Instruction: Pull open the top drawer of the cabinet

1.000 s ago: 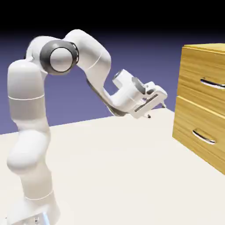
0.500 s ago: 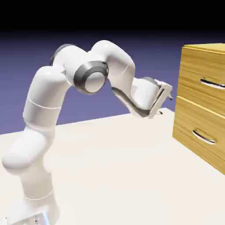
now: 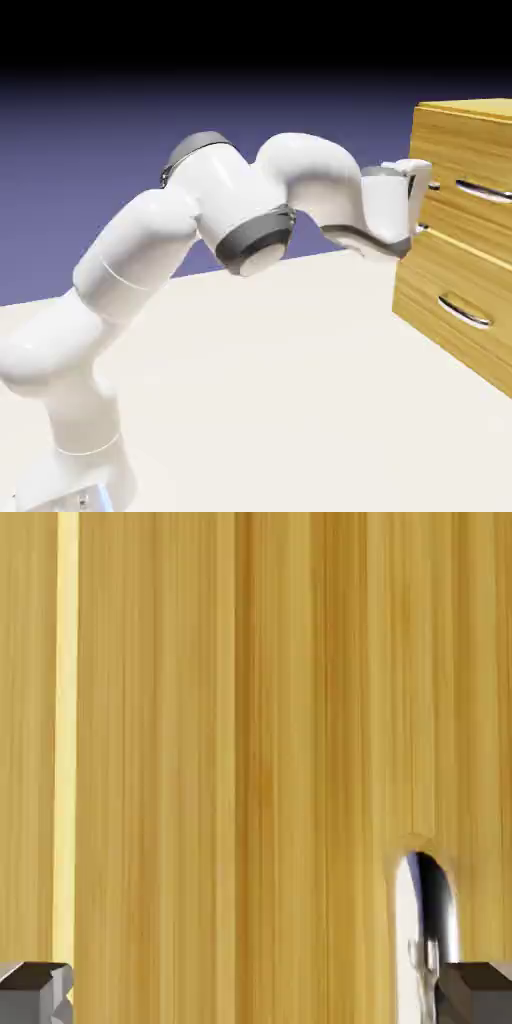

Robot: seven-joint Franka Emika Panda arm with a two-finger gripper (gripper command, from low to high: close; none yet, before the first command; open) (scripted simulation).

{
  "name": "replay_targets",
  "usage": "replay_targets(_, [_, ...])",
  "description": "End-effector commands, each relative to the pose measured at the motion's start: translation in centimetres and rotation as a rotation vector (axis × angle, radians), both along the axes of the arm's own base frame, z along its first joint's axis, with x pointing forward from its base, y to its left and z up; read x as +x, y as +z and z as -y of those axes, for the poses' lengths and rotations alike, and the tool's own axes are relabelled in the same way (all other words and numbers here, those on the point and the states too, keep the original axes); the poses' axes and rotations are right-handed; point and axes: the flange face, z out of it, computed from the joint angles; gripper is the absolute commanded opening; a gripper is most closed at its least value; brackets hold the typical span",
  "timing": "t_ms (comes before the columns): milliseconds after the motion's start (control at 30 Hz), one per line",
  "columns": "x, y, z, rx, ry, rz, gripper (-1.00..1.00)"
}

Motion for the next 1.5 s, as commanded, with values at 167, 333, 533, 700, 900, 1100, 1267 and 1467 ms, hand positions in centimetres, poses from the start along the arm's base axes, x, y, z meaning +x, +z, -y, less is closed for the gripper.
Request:
replay_targets(167, [2.7, 1.5, 2.7, 0.001, -0.024, 0.082, 0.00])
replay_targets(333, [5.6, 1.5, 2.7, 0.000, -0.024, 0.082, 0.00])
replay_targets(533, [5.3, 1.3, 2.7, -0.002, -0.024, 0.081, -1.00])
replay_targets(700, [2.3, 1.3, 2.7, -0.002, -0.024, 0.081, -1.00])
replay_targets(900, [-2.0, 1.3, 2.7, -0.002, -0.024, 0.081, -1.00])
replay_targets(1100, [-7.1, 1.3, 2.7, -0.002, -0.024, 0.081, -1.00])
replay_targets(1267, [-11.2, 1.3, 2.7, -0.002, -0.024, 0.081, -1.00])
replay_targets(1467, [-15.7, 1.3, 2.7, -0.002, -0.024, 0.081, -1.00])
